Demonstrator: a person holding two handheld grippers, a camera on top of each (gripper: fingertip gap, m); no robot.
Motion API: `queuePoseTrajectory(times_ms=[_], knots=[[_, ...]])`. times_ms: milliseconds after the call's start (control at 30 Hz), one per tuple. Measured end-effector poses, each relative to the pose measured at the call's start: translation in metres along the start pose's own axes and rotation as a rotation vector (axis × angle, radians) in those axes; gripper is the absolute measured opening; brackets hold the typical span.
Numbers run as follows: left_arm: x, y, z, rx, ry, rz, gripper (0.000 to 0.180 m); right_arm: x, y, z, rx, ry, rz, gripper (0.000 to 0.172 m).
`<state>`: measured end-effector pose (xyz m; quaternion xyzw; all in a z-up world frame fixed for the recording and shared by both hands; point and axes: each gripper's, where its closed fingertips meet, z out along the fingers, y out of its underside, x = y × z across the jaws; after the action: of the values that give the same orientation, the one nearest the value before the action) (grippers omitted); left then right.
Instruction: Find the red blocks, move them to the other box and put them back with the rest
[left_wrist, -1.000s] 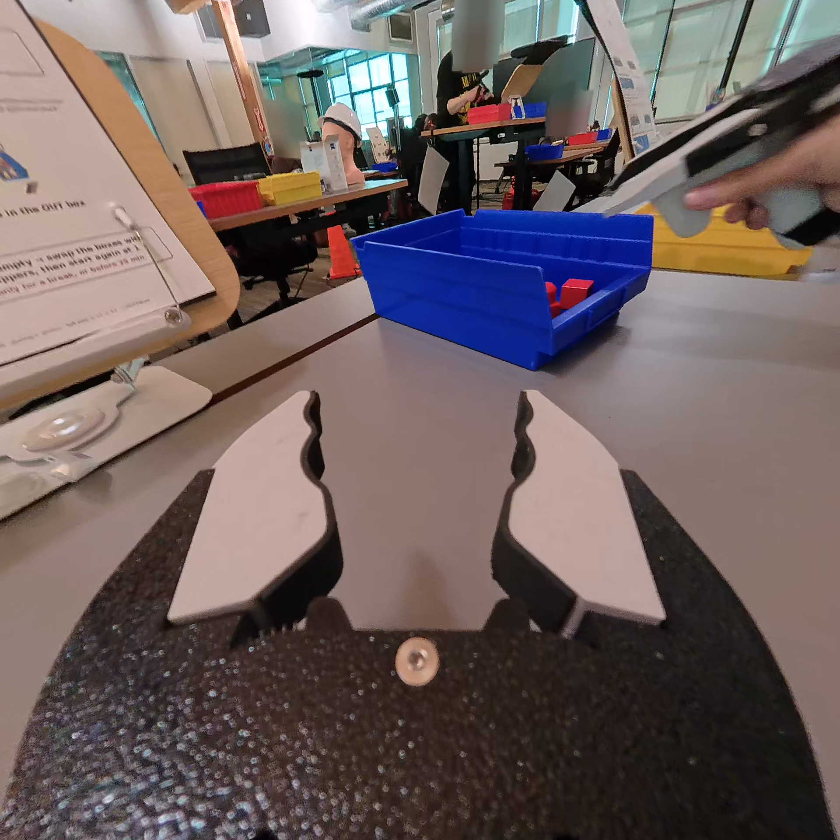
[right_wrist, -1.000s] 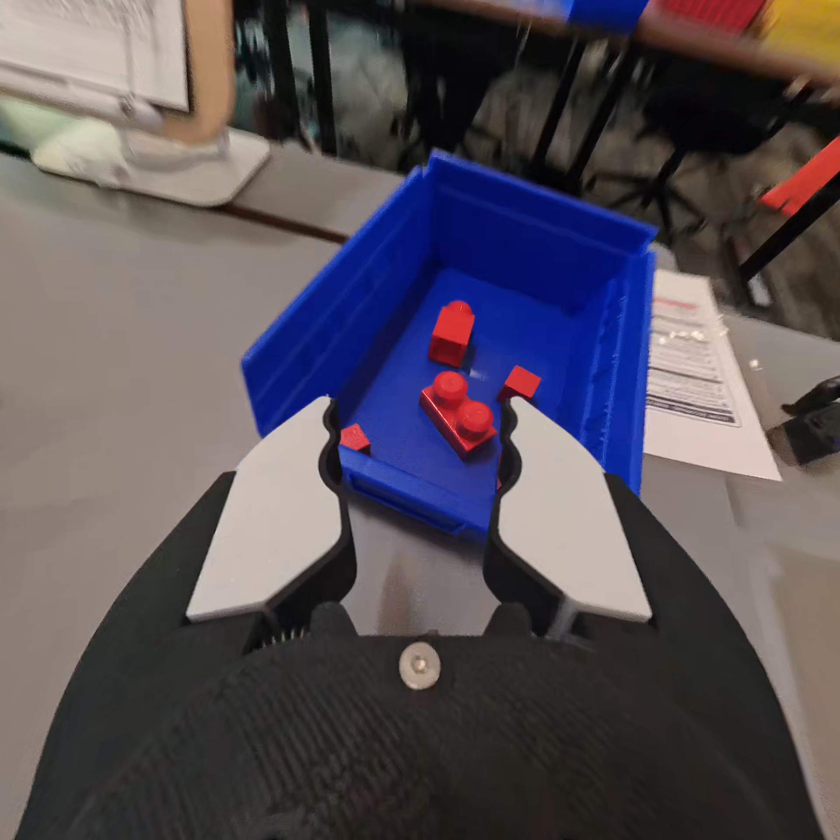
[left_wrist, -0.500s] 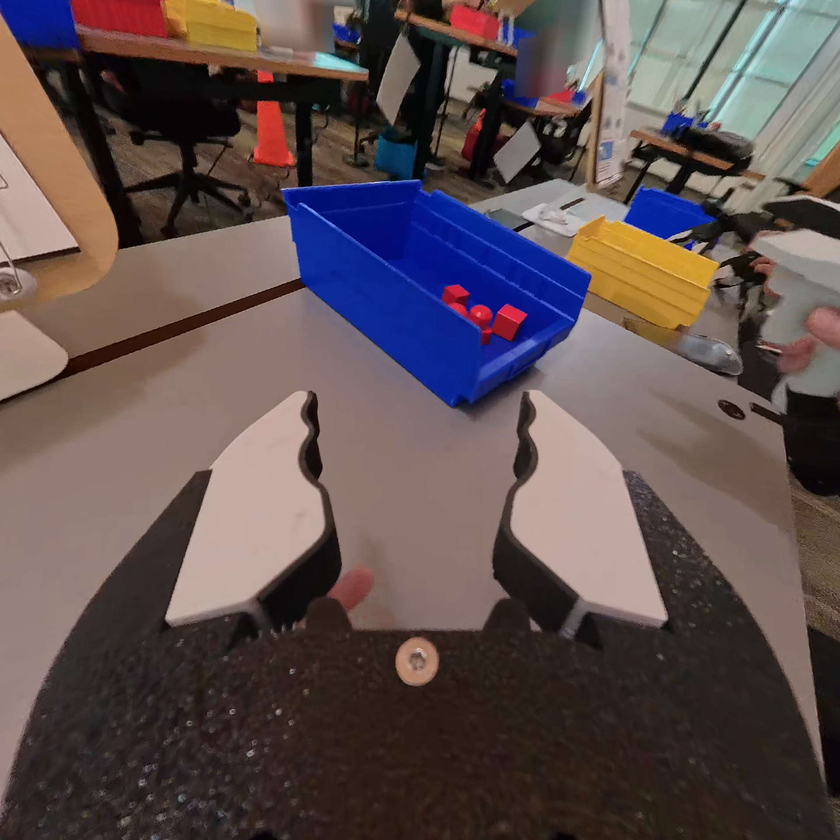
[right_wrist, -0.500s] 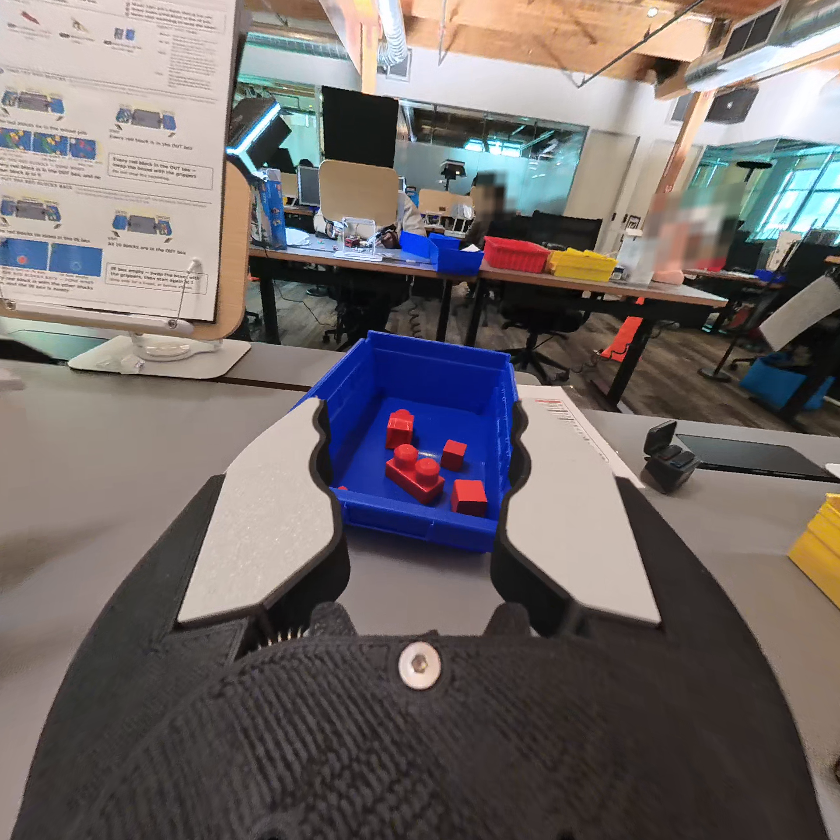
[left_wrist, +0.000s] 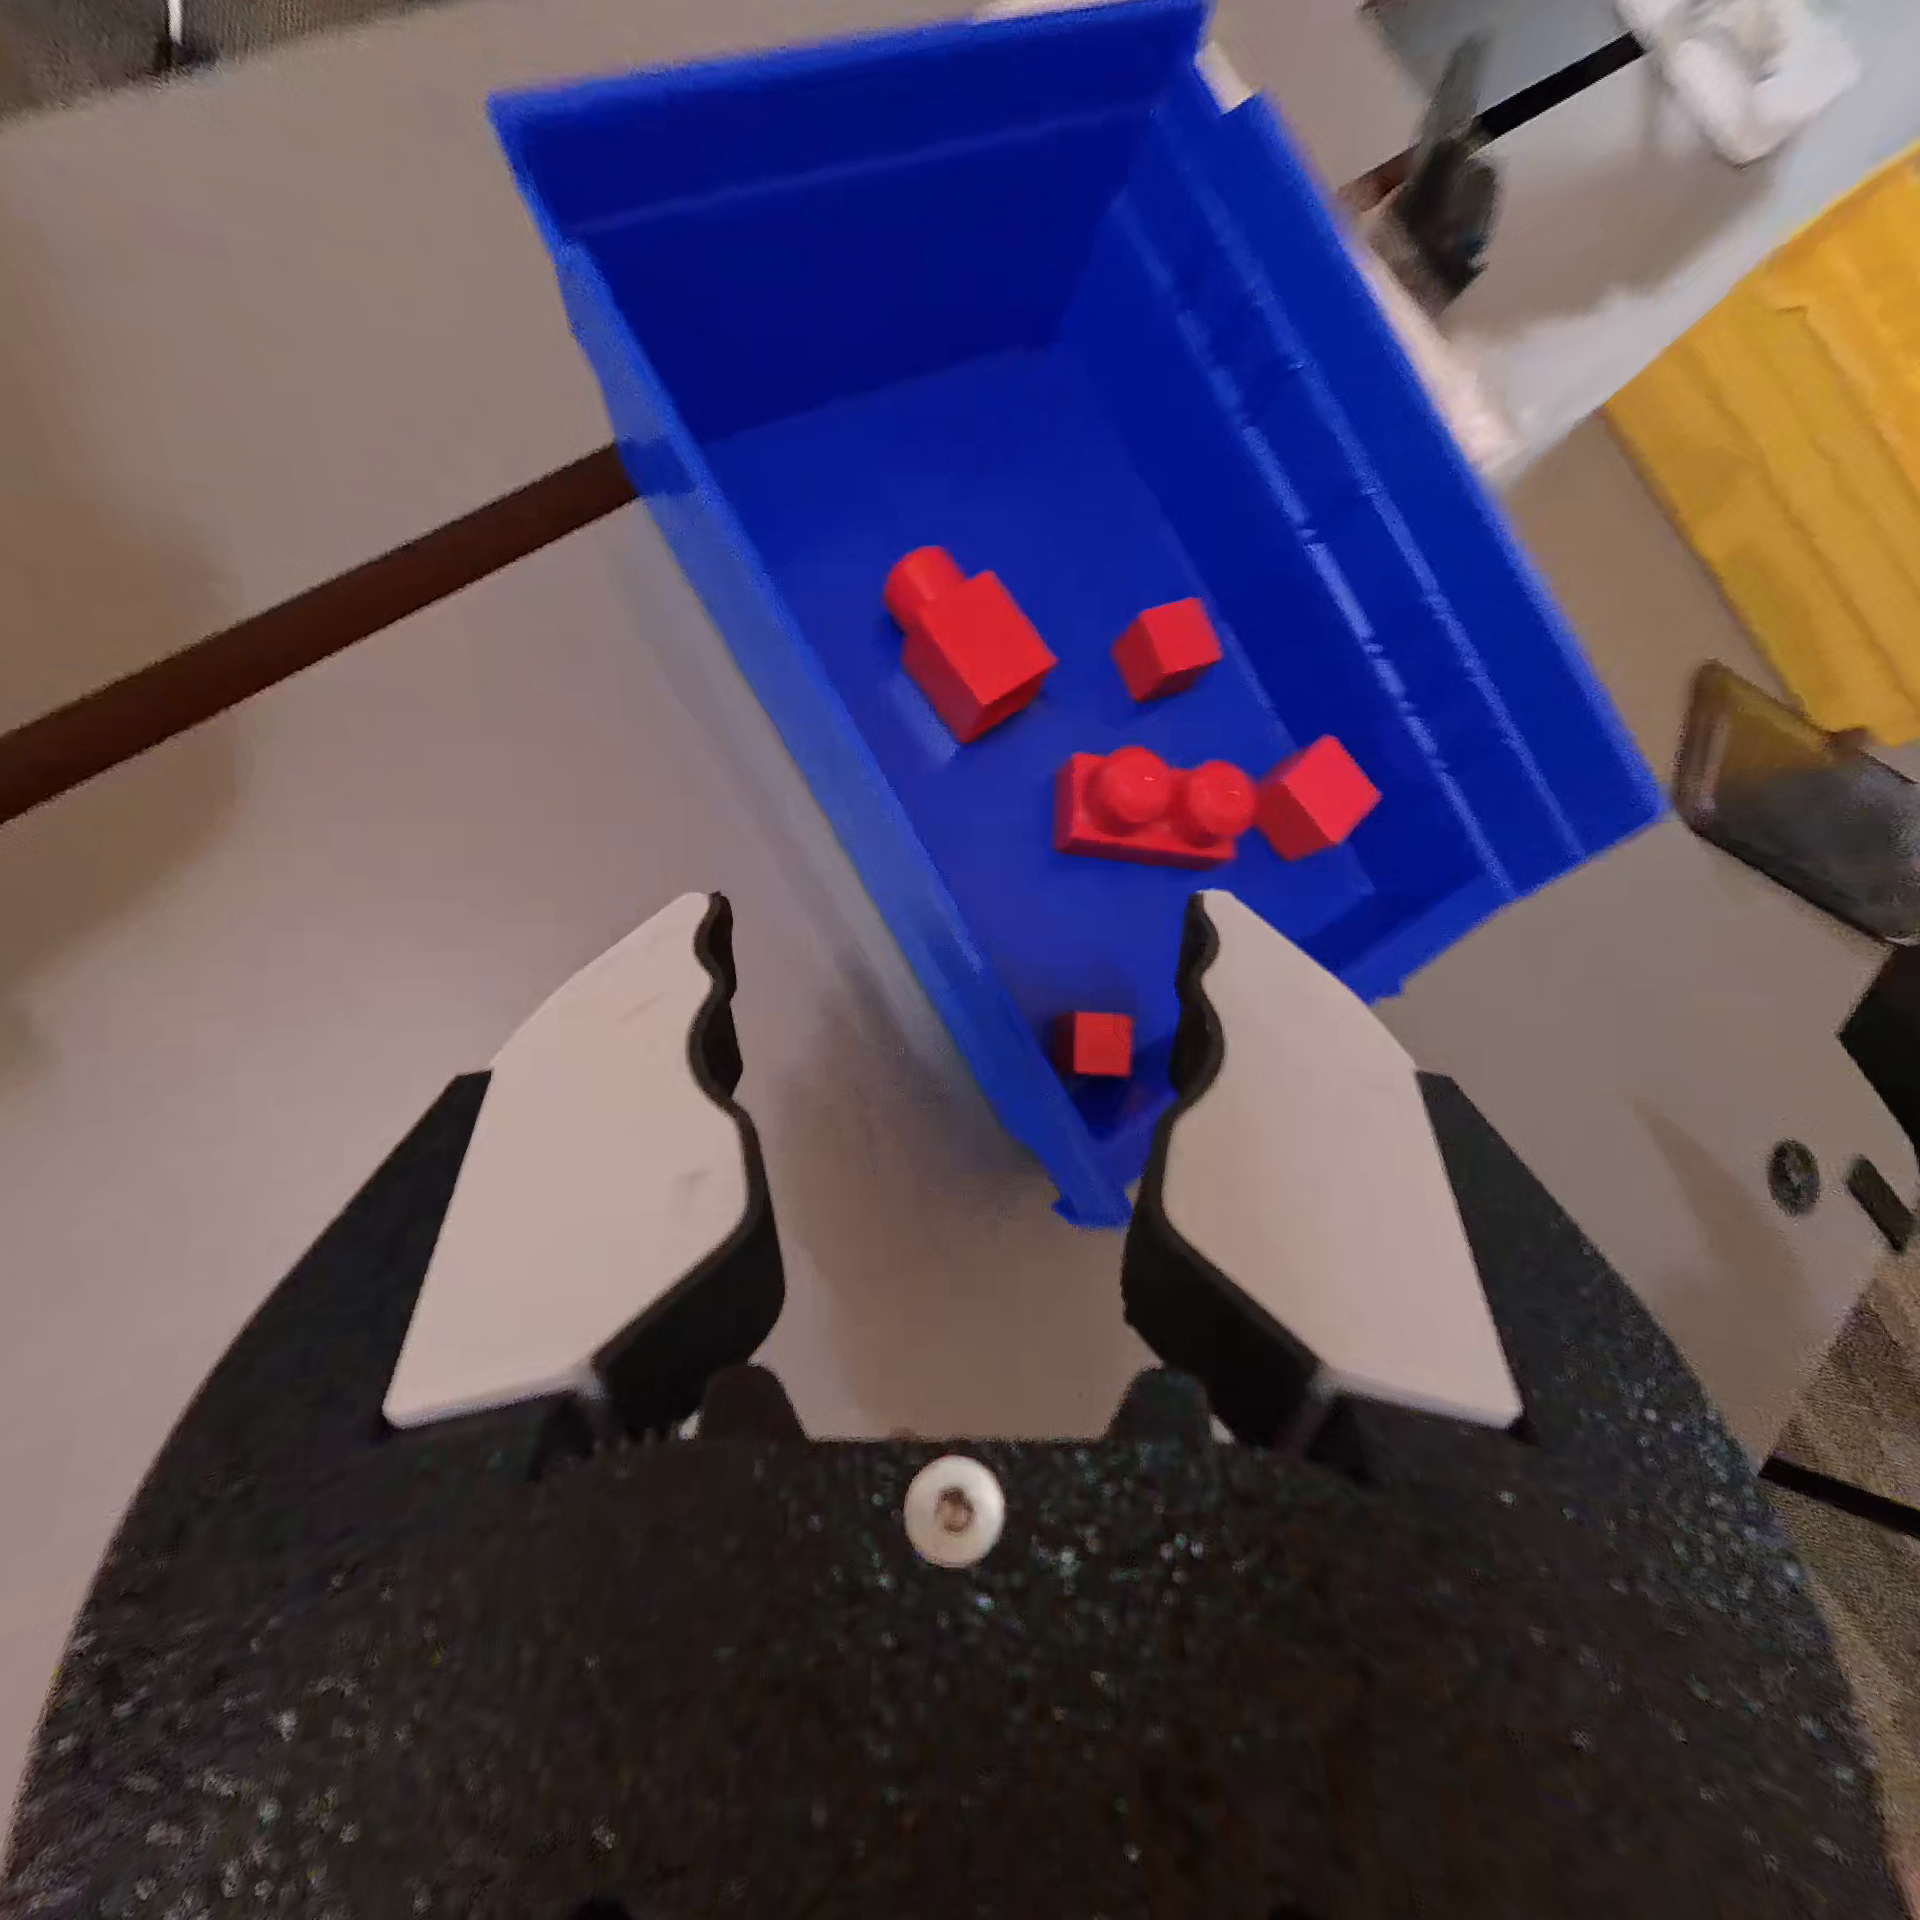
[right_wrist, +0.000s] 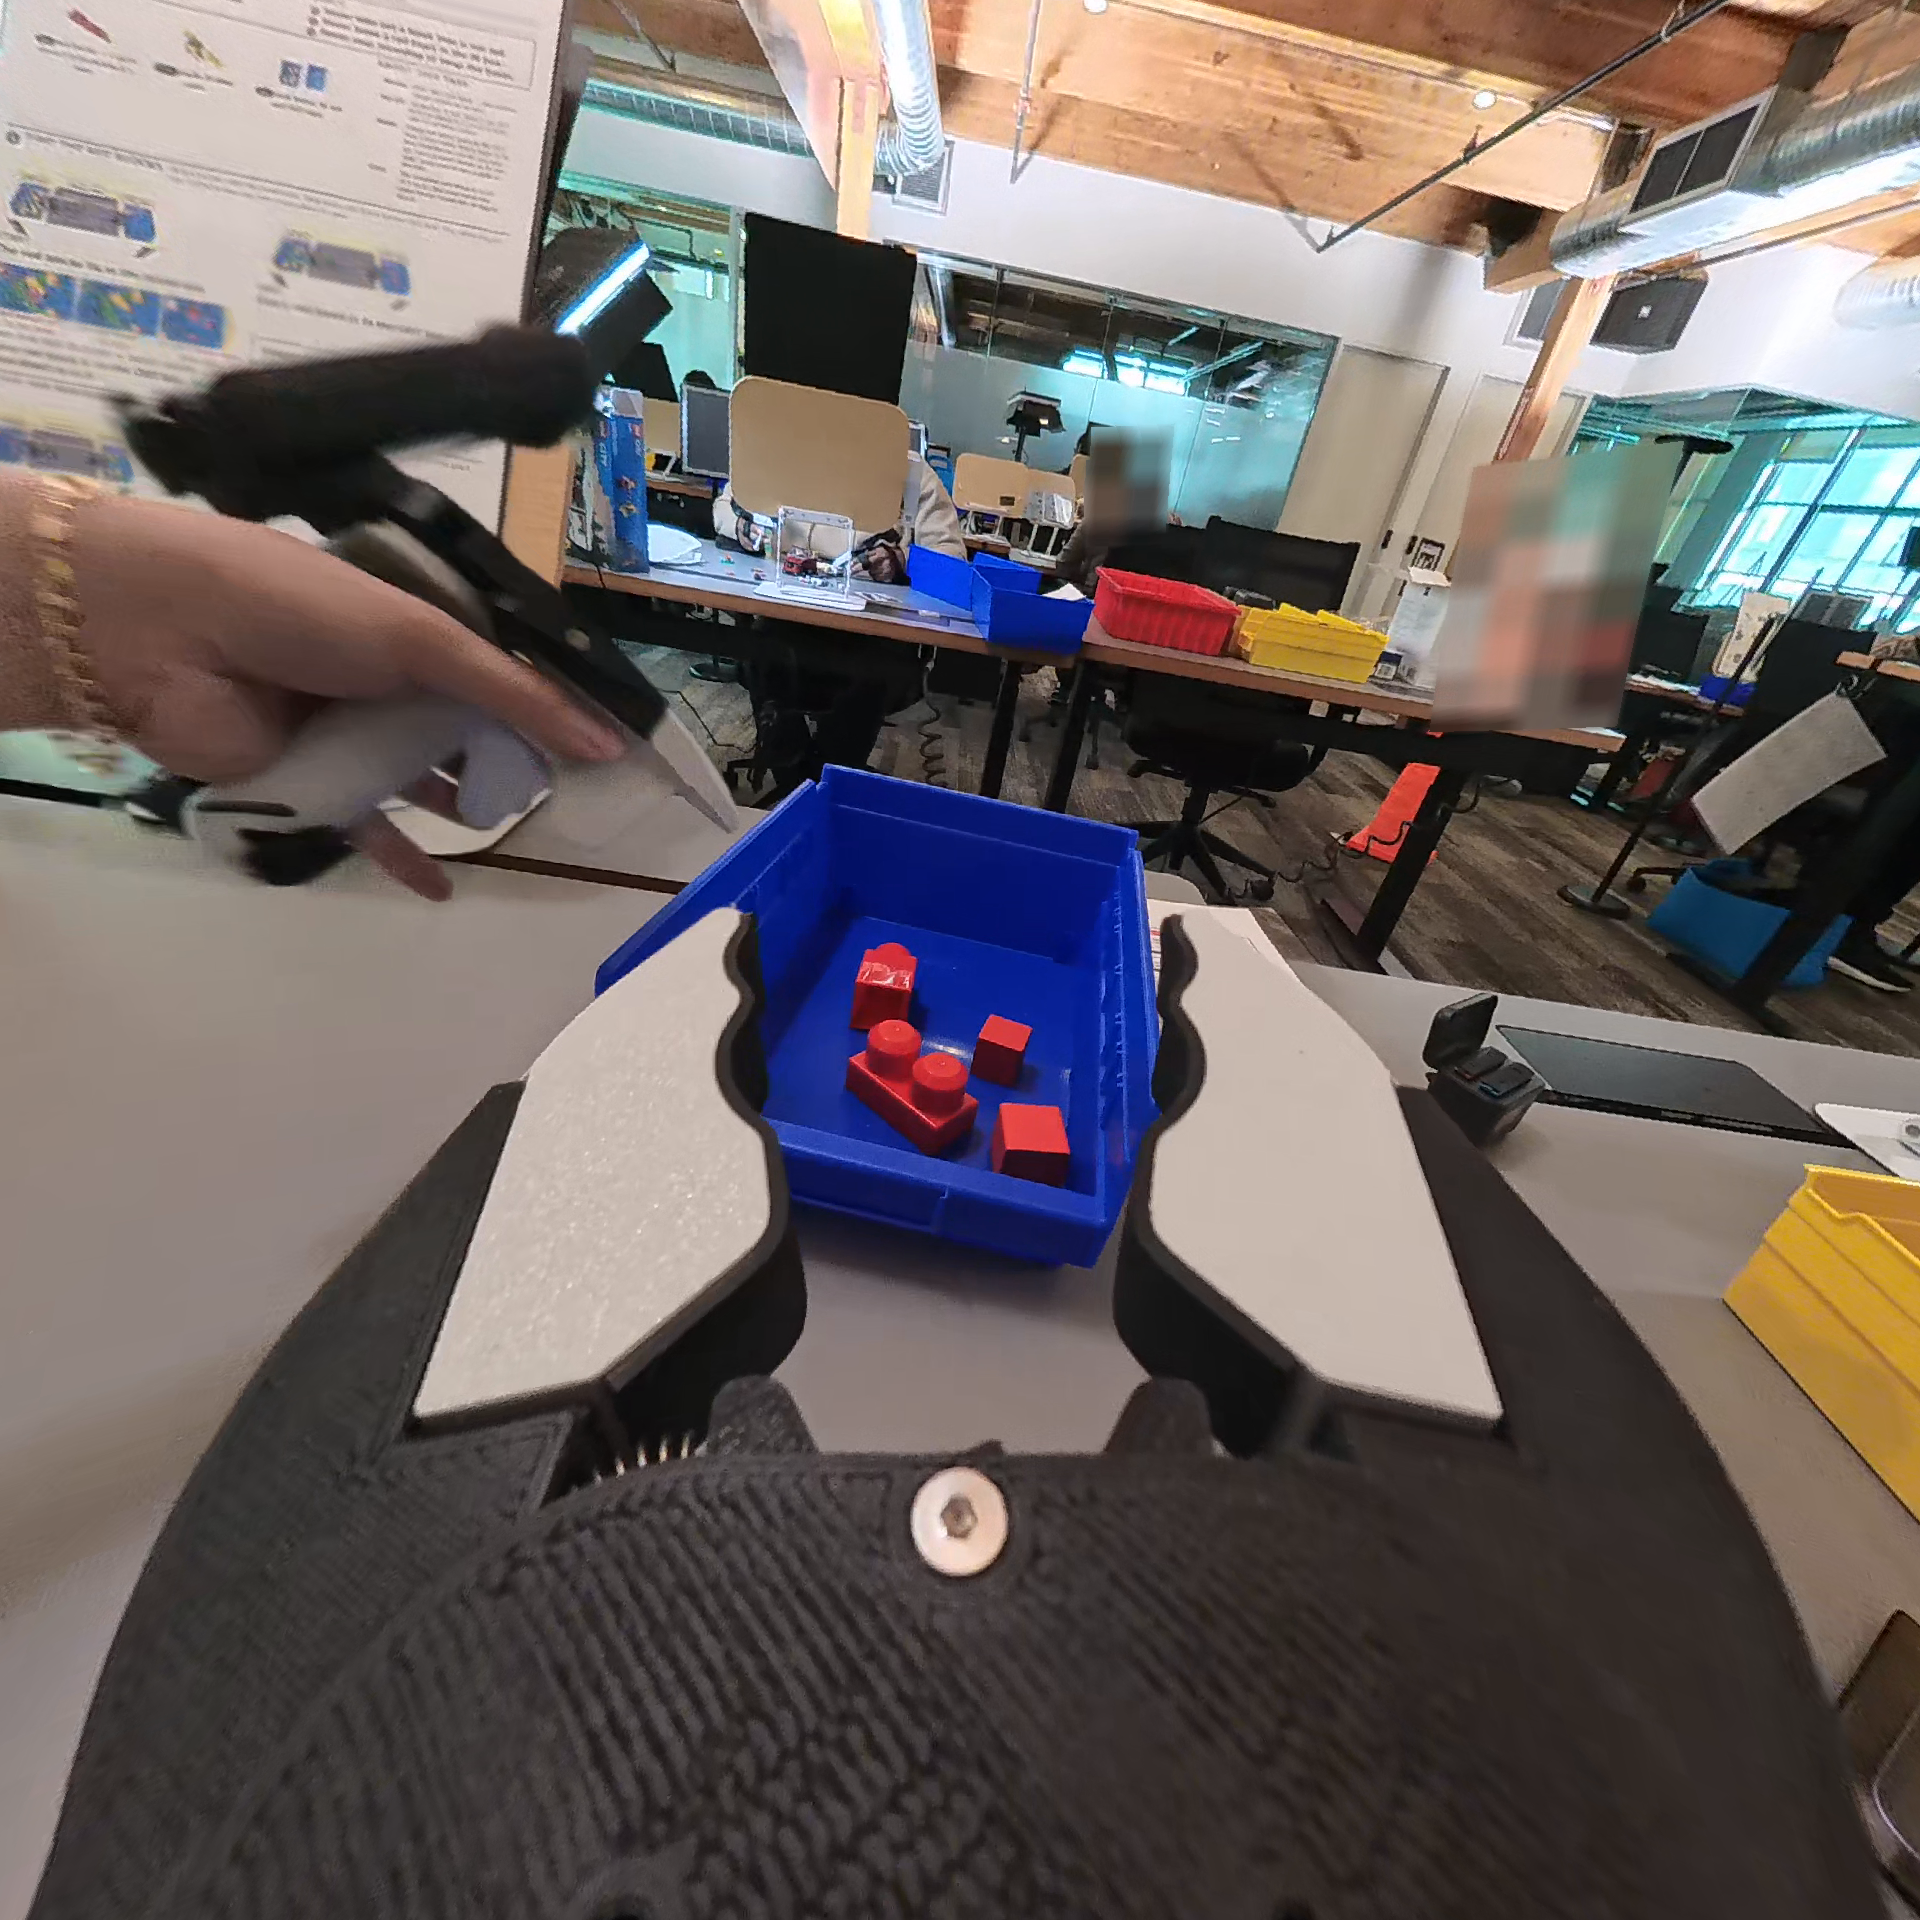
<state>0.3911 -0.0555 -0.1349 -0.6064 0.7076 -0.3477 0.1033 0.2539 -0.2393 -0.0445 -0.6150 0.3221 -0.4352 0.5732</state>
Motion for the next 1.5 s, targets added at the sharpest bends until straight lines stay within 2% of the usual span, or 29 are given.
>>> queuePoseTrajectory(times_ms=[167, 267, 333, 400, 433, 533, 633, 733, 900, 1000, 1067, 1167, 1267, 1500], knots=[[-0.015, 0.002, 0.045, -0.126, -0.079, -0.120, 0.073, 0.002, 0.003, 0.000, -0.009, -0.009, 0.000, 0.073], [-0.022, 0.014, 0.066, -0.209, -0.146, -0.103, 0.067, 0.000, 0.004, 0.002, -0.003, -0.024, 0.017, 0.073], [-0.030, 0.022, 0.078, -0.239, -0.199, -0.089, 0.053, -0.004, 0.004, 0.004, -0.003, -0.037, 0.019, 0.071], [-0.025, 0.024, 0.087, -0.229, -0.168, -0.106, 0.030, -0.007, 0.005, 0.005, -0.009, -0.044, 0.005, 0.071], [-0.023, 0.021, 0.089, -0.207, -0.164, -0.103, 0.017, -0.008, 0.005, 0.005, -0.013, -0.046, -0.003, 0.072], [-0.031, 0.020, 0.088, -0.198, -0.235, -0.068, 0.008, -0.011, 0.007, 0.007, -0.025, -0.054, -0.018, 0.072], [-0.034, 0.020, 0.084, -0.172, -0.168, -0.113, 0.004, -0.010, 0.008, 0.006, -0.028, -0.050, -0.019, 0.072], [-0.040, 0.019, 0.070, -0.154, -0.121, -0.074, 0.004, -0.008, 0.006, 0.004, -0.025, -0.042, -0.022, 0.072], [-0.055, 0.015, 0.015, -0.108, -0.019, -0.045, 0.004, -0.007, -0.001, -0.001, -0.007, -0.032, -0.028, 0.072], [-0.064, 0.026, -0.038, -0.096, 0.072, -0.008, 0.004, -0.014, -0.007, -0.004, 0.003, -0.049, -0.037, 0.072], [-0.074, 0.044, -0.079, -0.088, 0.108, 0.039, 0.004, -0.024, -0.015, -0.005, 0.022, -0.068, -0.045, 0.072], [-0.095, 0.089, -0.143, -0.085, 0.133, 0.100, 0.004, -0.050, -0.033, -0.009, 0.082, -0.126, -0.026, 0.071], [-0.123, 0.153, -0.202, -0.121, 0.138, 0.096, 0.004, -0.091, -0.047, -0.009, 0.128, -0.233, -0.002, 0.071], [-0.196, 0.308, -0.325, -0.170, 0.014, 0.025, 0.004, -0.234, -0.036, 0.013, 0.051, -0.587, -0.014, 0.076]])
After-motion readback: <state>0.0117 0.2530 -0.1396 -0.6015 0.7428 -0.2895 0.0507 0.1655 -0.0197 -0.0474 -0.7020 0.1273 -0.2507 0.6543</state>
